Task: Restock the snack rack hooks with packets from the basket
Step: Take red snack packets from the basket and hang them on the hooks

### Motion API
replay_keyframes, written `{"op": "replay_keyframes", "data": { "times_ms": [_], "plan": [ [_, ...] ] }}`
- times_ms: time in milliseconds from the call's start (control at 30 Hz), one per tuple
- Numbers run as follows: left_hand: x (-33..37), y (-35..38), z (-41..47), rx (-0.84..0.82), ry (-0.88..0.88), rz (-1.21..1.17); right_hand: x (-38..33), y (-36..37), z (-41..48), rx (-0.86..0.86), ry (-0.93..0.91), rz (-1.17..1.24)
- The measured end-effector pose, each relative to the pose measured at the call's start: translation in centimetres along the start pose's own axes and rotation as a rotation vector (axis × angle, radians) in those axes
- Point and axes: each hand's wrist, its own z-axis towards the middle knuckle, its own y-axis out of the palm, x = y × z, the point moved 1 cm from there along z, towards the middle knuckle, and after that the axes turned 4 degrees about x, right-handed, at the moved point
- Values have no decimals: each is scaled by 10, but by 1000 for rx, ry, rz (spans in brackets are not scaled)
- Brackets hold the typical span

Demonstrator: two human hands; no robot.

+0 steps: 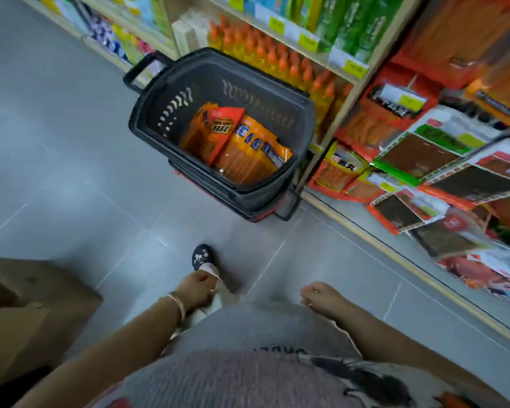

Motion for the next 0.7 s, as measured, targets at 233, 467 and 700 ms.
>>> {"op": "replay_keyframes", "data": {
  "times_ms": [233,467,700],
  "plan": [
    [7,-121,58,36,-45,-76,-163,22,57,52,-125,128],
    [71,-215,118,106,84,-110,-307,32,114,100,-242,280],
    [166,-263,196,124,258,-237,-378,16,207,177,-91,402]
  ]
}}
